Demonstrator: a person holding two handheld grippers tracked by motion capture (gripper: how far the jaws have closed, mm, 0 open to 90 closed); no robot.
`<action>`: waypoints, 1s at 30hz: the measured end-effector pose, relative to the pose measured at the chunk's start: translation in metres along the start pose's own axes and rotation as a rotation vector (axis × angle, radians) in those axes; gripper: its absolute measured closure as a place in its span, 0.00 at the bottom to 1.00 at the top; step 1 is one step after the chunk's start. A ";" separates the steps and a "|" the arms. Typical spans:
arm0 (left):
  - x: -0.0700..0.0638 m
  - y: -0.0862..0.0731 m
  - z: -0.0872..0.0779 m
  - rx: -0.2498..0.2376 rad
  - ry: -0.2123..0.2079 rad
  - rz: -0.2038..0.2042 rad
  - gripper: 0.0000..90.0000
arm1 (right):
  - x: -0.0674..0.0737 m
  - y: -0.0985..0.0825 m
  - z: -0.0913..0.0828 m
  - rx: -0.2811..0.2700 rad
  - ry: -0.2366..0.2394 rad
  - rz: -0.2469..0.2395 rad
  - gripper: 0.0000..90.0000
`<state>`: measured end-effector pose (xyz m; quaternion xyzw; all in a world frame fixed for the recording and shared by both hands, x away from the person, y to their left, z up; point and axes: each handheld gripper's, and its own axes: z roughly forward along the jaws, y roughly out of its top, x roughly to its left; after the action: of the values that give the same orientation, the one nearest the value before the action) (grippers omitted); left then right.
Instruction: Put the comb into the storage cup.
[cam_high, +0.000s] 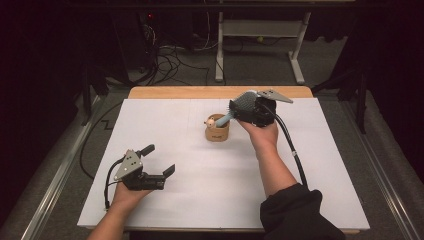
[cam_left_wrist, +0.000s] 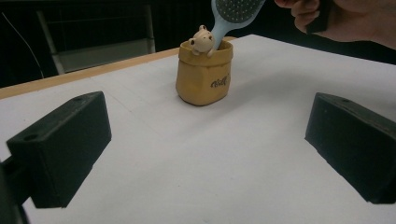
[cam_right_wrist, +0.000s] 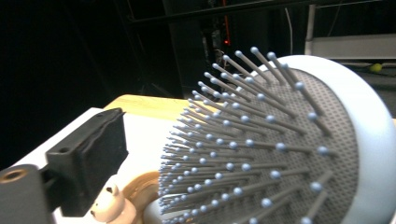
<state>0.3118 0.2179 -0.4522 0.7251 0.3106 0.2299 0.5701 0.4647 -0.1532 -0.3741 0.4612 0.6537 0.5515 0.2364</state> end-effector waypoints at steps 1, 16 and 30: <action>0.000 0.000 0.000 0.000 0.000 0.000 0.01 | 0.000 0.000 0.000 0.003 -0.001 -0.001 0.03; -0.001 -0.001 0.003 0.010 0.002 0.006 0.01 | -0.009 -0.002 -0.015 0.006 -0.014 -0.031 0.01; 0.000 -0.001 0.004 0.024 0.008 0.011 0.01 | -0.009 -0.014 -0.042 0.019 0.014 -0.089 0.01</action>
<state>0.3142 0.2153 -0.4545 0.7324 0.3117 0.2323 0.5590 0.4291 -0.1814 -0.3772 0.4301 0.6802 0.5374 0.2519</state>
